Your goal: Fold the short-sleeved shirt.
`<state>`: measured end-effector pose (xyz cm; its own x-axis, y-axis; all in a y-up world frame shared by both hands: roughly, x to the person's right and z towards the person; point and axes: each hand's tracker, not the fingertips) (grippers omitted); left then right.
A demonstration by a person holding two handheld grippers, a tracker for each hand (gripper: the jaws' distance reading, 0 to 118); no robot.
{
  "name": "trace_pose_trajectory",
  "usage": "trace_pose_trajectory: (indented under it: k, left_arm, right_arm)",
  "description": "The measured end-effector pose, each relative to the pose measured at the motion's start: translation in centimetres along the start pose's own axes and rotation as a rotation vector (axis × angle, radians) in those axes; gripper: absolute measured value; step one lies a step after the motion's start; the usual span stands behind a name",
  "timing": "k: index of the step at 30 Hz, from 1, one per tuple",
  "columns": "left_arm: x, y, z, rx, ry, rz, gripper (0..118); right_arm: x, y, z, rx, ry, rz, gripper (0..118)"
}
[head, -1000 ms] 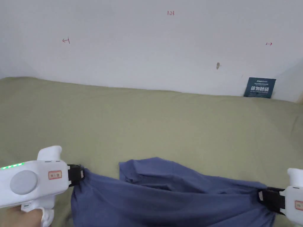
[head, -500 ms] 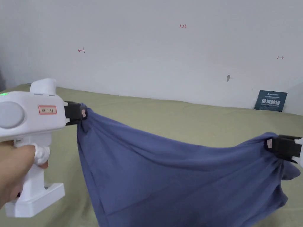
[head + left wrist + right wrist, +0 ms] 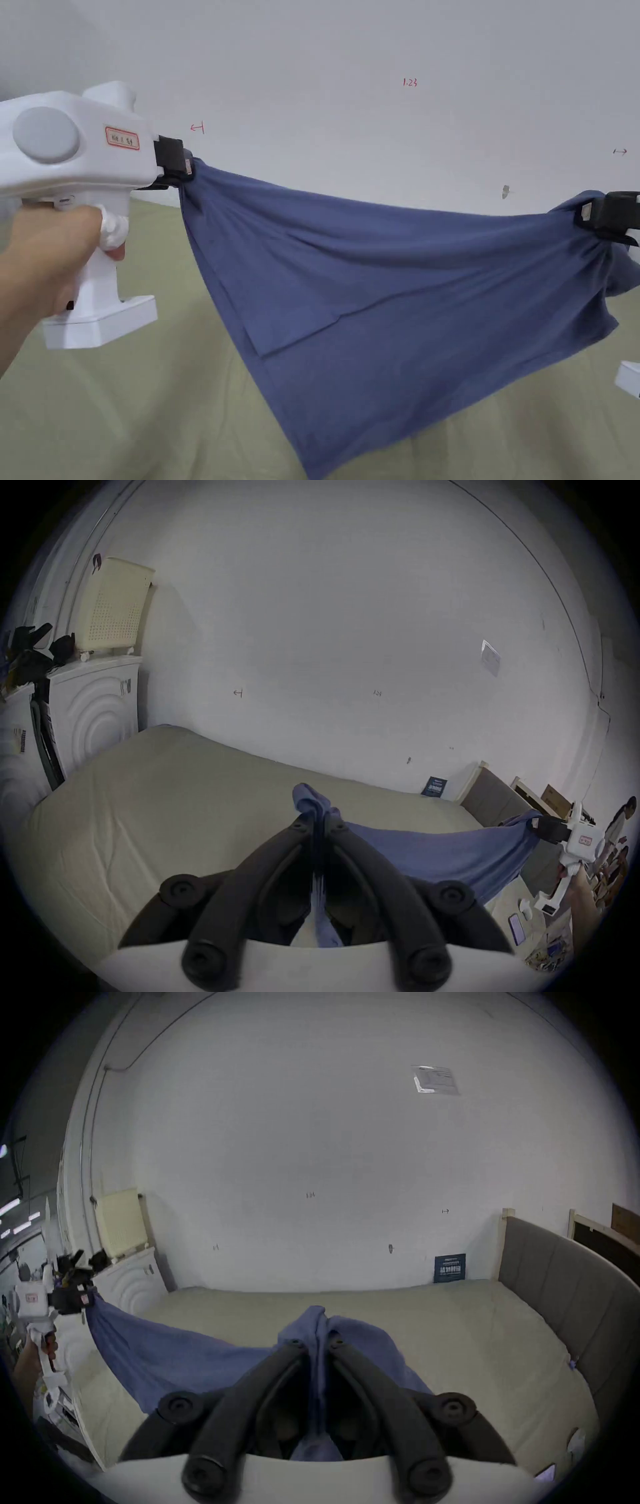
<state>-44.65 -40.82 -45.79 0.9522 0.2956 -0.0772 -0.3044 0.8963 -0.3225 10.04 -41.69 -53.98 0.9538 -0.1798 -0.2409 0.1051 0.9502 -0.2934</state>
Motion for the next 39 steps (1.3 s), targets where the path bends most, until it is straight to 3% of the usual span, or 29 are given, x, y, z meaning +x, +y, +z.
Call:
trace_pose_trajectory:
  k: [5, 13, 23, 29, 35, 39]
  left_arm:
    - [0.1, 0.9, -0.9, 0.02, 0.019, -0.026, 6]
    - [-0.6, -1.4, -2.9, -0.04, 0.066, -0.023, 6]
    - [-2.4, -12.1, -1.0, -0.19, 0.063, -0.02, 6]
    - [-4.2, -20.4, 3.1, -0.238, 0.089, 0.026, 6]
    - [-5.7, -26.9, 7.1, -0.423, 0.084, 0.068, 6]
    - [-8.3, -31.1, 8.4, -0.508, 0.142, 0.176, 6]
  right_arm:
    - [0.4, -0.1, -2.5, 0.001, -0.008, -0.068, 5]
    - [1.4, -3.3, -4.5, -0.042, 0.003, -0.084, 5]
    - [2.4, -11.7, -1.1, -0.188, -0.008, 0.006, 5]
    - [4.2, -18.7, 3.6, -0.327, -0.014, -0.017, 5]
    - [5.8, -25.2, 7.9, -0.48, -0.037, -0.042, 5]
    - [5.8, -29.1, 10.1, -0.548, -0.037, -0.049, 5]
